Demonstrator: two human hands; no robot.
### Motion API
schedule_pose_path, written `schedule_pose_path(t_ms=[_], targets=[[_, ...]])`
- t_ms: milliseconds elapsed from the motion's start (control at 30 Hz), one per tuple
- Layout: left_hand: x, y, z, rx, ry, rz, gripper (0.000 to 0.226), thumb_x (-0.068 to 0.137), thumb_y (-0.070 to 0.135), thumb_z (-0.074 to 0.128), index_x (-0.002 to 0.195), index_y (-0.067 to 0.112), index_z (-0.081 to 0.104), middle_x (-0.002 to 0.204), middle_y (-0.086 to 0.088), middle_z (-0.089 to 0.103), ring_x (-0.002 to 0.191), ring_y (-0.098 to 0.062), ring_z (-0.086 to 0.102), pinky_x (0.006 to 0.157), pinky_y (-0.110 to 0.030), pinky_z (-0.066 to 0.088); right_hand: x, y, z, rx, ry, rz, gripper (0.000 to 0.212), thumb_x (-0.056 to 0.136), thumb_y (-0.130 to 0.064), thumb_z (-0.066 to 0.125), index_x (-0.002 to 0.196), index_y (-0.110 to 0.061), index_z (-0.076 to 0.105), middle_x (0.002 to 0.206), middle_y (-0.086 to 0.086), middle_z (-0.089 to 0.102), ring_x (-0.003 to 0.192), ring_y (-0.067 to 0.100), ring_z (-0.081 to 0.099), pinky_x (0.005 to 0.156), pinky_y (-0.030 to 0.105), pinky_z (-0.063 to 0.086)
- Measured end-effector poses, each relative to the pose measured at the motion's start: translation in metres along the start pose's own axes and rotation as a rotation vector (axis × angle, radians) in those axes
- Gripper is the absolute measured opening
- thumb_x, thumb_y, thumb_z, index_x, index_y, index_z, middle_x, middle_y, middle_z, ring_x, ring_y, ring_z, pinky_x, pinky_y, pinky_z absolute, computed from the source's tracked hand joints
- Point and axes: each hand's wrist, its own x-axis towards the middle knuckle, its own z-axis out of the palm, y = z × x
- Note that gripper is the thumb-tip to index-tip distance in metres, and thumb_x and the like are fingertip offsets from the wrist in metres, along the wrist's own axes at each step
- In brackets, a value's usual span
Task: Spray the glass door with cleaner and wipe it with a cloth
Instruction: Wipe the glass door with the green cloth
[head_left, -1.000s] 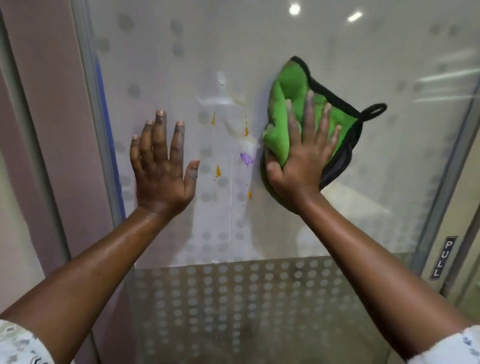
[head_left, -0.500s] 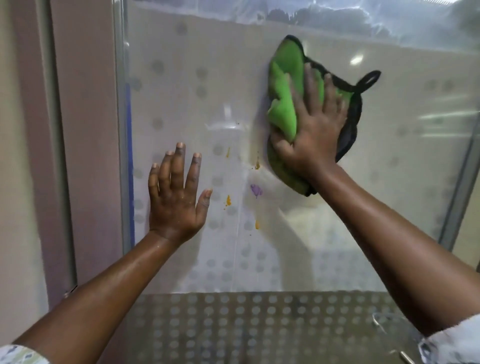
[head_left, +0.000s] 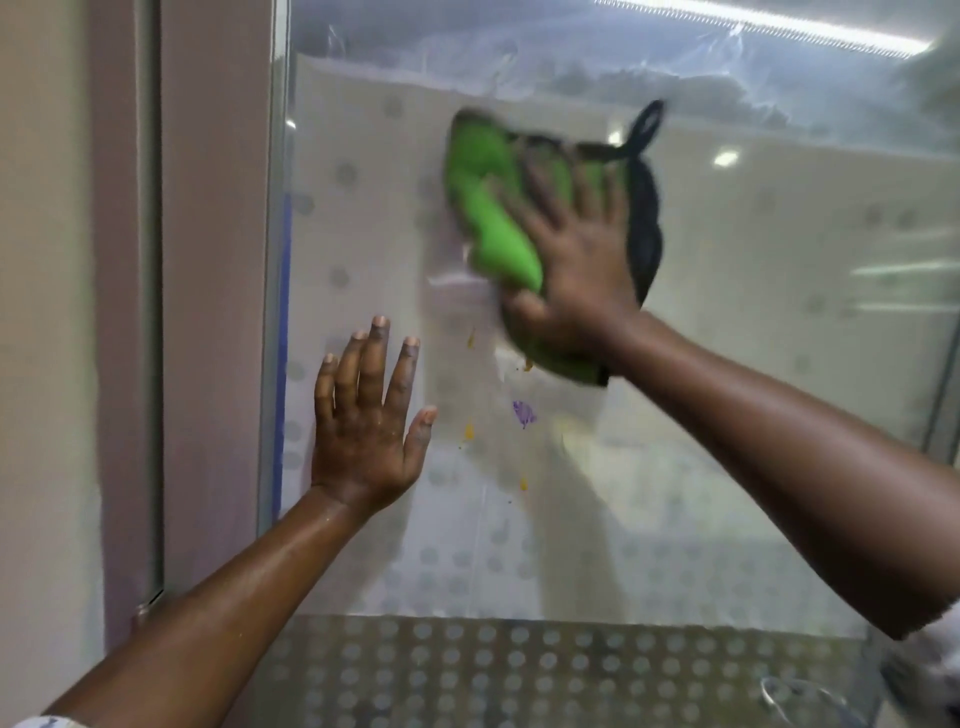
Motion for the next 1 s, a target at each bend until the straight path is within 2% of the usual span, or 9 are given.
schedule_pose_path(t_ms=[133, 200, 333, 433, 500, 667, 733, 867, 1000], targets=[[-0.001, -0.002, 0.003, -0.013, 0.026, 0.005, 0.062, 0.101, 0.046, 0.038, 0.153, 0.011, 0.038, 0.169, -0.017, 0.019, 0.152, -0.038, 0.024, 0.122, -0.054, 0.020, -0.042, 0.007, 0.002, -0.083, -0.211, -0.645, 0.089, 0.078, -0.054, 0.060, 0.160, -0.034, 0.033, 0.172, 0.004, 0.019, 0.160, 0.037, 0.011, 0.126, 0.063, 0.009], [-0.001, -0.003, 0.005, -0.005, 0.011, -0.002, 0.067, 0.101, 0.049, 0.036, 0.158, 0.014, 0.032, 0.170, -0.015, 0.015, 0.154, -0.035, 0.020, 0.123, -0.052, 0.017, -0.022, 0.044, -0.007, -0.077, -0.249, -0.758, 0.086, 0.078, -0.049, 0.062, 0.158, -0.034, 0.037, 0.171, 0.001, 0.025, 0.160, 0.032, 0.016, 0.128, 0.058, 0.012], [-0.002, -0.002, 0.006, 0.001, 0.011, -0.002, 0.070, 0.102, 0.051, 0.032, 0.163, 0.019, 0.022, 0.171, -0.011, 0.012, 0.156, -0.032, 0.017, 0.125, -0.050, 0.013, 0.029, 0.098, -0.026, -0.076, -0.076, -0.424, 0.081, 0.081, -0.053, 0.050, 0.158, -0.034, 0.037, 0.170, 0.001, 0.029, 0.157, 0.034, 0.024, 0.127, 0.054, 0.013], [-0.002, -0.002, 0.004, -0.017, 0.009, -0.006, 0.069, 0.102, 0.050, 0.030, 0.163, 0.020, 0.020, 0.172, -0.010, 0.010, 0.156, -0.032, 0.017, 0.126, -0.049, 0.011, 0.037, 0.057, -0.016, 0.043, 0.091, -0.020, 0.080, 0.079, -0.050, 0.054, 0.157, -0.033, 0.041, 0.168, 0.003, 0.032, 0.156, 0.036, 0.026, 0.126, 0.054, 0.015], [-0.002, -0.002, 0.004, -0.013, 0.013, -0.004, 0.068, 0.102, 0.049, 0.031, 0.163, 0.020, 0.021, 0.171, -0.011, 0.012, 0.155, -0.033, 0.019, 0.126, -0.049, 0.012, 0.024, 0.017, -0.007, 0.100, 0.086, 0.027, 0.083, 0.076, -0.049, 0.055, 0.156, -0.032, 0.042, 0.169, 0.006, 0.031, 0.157, 0.039, 0.024, 0.127, 0.053, 0.013], [-0.001, -0.001, 0.004, -0.032, 0.059, 0.002, 0.058, 0.102, 0.043, 0.039, 0.151, 0.012, 0.038, 0.165, -0.019, 0.027, 0.151, -0.038, 0.027, 0.123, -0.054, 0.022, -0.026, 0.010, -0.004, -0.007, -0.248, -0.713, 0.082, 0.081, -0.048, 0.059, 0.158, -0.031, 0.039, 0.171, 0.004, 0.025, 0.159, 0.035, 0.017, 0.128, 0.054, 0.016], [-0.002, -0.001, 0.004, -0.022, 0.032, -0.004, 0.063, 0.102, 0.045, 0.037, 0.157, 0.015, 0.033, 0.169, -0.015, 0.020, 0.154, -0.035, 0.023, 0.124, -0.052, 0.018, -0.010, 0.044, -0.012, -0.001, -0.287, -0.798, 0.081, 0.079, -0.043, 0.067, 0.155, -0.030, 0.044, 0.169, 0.002, 0.030, 0.158, 0.033, 0.024, 0.128, 0.052, 0.018], [-0.003, -0.001, 0.003, 0.000, 0.013, -0.011, 0.067, 0.102, 0.047, 0.032, 0.163, 0.021, 0.021, 0.171, -0.010, 0.013, 0.158, -0.028, 0.013, 0.127, -0.048, 0.012, 0.026, 0.091, -0.028, 0.015, -0.074, -0.392, 0.077, 0.082, -0.049, 0.053, 0.155, -0.029, 0.044, 0.167, 0.004, 0.034, 0.154, 0.036, 0.031, 0.125, 0.053, 0.022], [-0.003, -0.001, 0.002, -0.001, -0.001, -0.012, 0.067, 0.102, 0.047, 0.031, 0.163, 0.021, 0.021, 0.171, -0.011, 0.014, 0.158, -0.028, 0.013, 0.126, -0.048, 0.012, 0.004, 0.025, -0.007, 0.143, 0.137, 0.102, 0.081, 0.076, -0.046, 0.056, 0.155, -0.032, 0.043, 0.169, 0.002, 0.032, 0.157, 0.033, 0.026, 0.127, 0.050, 0.017]])
